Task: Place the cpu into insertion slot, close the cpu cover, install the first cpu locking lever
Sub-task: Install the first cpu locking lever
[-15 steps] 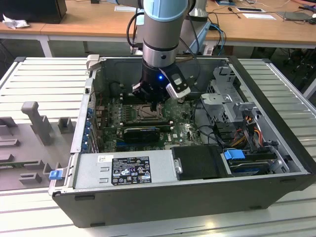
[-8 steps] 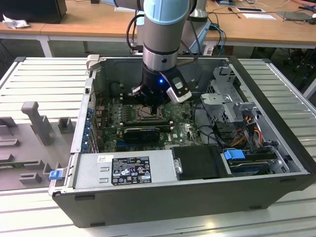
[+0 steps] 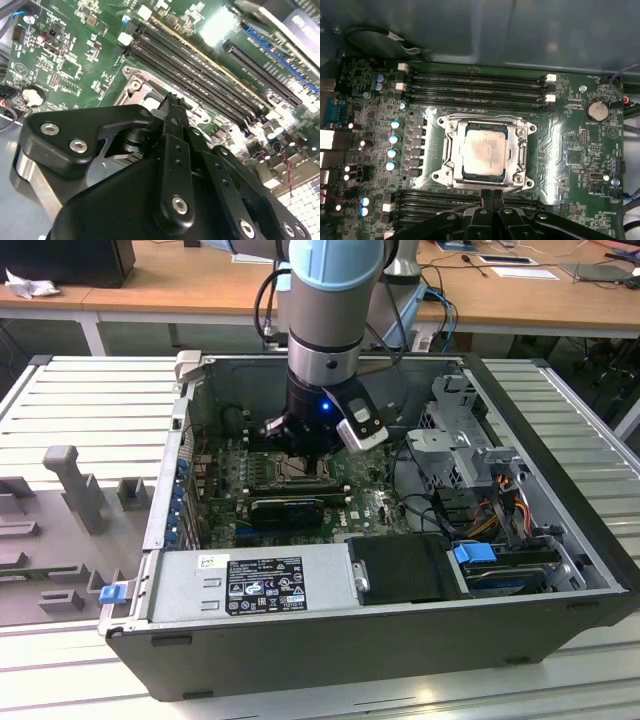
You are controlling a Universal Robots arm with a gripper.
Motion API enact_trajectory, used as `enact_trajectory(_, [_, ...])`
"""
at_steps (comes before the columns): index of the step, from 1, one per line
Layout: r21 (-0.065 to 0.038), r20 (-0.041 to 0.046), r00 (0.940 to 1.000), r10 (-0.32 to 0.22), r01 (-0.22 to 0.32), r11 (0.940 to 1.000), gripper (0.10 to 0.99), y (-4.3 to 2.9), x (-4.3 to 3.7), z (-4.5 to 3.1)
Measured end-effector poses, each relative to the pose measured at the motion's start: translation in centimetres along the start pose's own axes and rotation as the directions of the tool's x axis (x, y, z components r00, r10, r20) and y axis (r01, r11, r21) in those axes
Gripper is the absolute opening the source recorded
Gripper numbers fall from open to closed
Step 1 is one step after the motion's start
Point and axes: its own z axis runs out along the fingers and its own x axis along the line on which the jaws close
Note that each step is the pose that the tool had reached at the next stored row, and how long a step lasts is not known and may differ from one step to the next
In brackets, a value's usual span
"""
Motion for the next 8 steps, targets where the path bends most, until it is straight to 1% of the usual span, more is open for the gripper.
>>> enact_trajectory(2, [-0.003,0.0003,1.0000,0.000,0.000,1.0000,0.106,-0.05,0.50,0.01])
enact_trajectory(3, [-0.009,0.0006,1.0000,0.000,0.000,1.0000,0.106,-0.03,1.20,0.07])
enact_trajectory(4, [-0.012,0.0010,1.0000,0.000,0.000,0.9999,0.106,0.00,1.95,0.36])
enact_trajectory(5, [-0.012,0.0009,1.0000,0.000,0.000,0.9999,0.106,-0.04,2.13,0.77])
enact_trajectory(7, [-0.012,0.0009,1.0000,0.000,0.000,0.9999,0.106,-0.09,2.21,1.19])
enact_trajectory(8, [-0.012,0.0008,1.0000,0.000,0.001,0.9999,0.106,-0.14,2.24,1.65])
